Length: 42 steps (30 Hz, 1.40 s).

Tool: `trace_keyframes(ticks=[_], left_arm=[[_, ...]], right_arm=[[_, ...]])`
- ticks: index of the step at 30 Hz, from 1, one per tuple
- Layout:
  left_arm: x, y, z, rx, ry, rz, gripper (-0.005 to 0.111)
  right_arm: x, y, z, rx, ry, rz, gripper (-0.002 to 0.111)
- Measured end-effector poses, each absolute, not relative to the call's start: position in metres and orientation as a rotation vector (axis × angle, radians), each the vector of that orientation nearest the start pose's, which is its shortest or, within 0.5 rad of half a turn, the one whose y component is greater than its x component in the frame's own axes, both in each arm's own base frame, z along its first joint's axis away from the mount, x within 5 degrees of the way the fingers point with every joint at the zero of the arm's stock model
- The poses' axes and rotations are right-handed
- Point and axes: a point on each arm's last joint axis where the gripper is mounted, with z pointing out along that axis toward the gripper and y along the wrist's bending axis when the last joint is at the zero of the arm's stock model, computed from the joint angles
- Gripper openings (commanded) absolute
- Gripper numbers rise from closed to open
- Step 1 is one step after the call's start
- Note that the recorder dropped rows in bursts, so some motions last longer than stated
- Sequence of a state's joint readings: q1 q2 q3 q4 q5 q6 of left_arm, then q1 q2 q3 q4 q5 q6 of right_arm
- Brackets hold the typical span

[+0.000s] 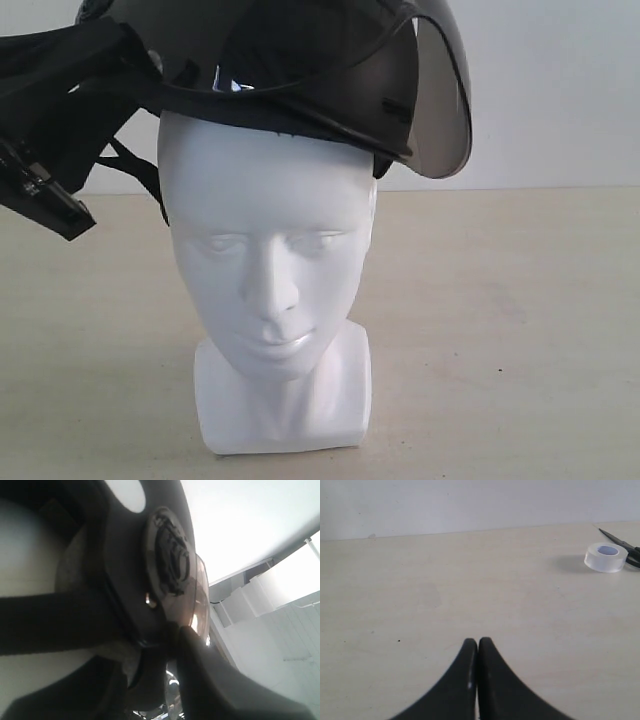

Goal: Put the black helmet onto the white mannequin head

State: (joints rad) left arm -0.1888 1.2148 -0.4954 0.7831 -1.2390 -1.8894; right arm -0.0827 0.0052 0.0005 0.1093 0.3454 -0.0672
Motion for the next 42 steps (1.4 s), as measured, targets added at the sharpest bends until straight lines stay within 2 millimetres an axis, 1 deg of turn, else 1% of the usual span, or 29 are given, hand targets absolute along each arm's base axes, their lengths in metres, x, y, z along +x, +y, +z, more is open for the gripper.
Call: trace_keyframes(ticks=[16, 27, 34, 42], left_arm=[[0.194, -0.104, 0.297, -0.113, 1.537, -1.865, 0.004], [0.189, -0.107, 0.288, -0.033, 1.633, -1.834, 0.004], [0.176, -0.108, 0.294, 0.079, 1.652, -1.809, 0.004], [0.152, -0.106, 0.311, 0.231, 1.608, -1.765, 0.004]], right_arm=[[0.054, -0.001, 0.182, 0.082, 1.831, 0.001, 0.0], [0.054, -0.001, 0.182, 0.082, 1.831, 0.001, 0.0], [0.054, -0.001, 0.182, 0.082, 1.831, 0.001, 0.0], [0.054, -0.001, 0.182, 0.082, 1.831, 0.001, 0.0]])
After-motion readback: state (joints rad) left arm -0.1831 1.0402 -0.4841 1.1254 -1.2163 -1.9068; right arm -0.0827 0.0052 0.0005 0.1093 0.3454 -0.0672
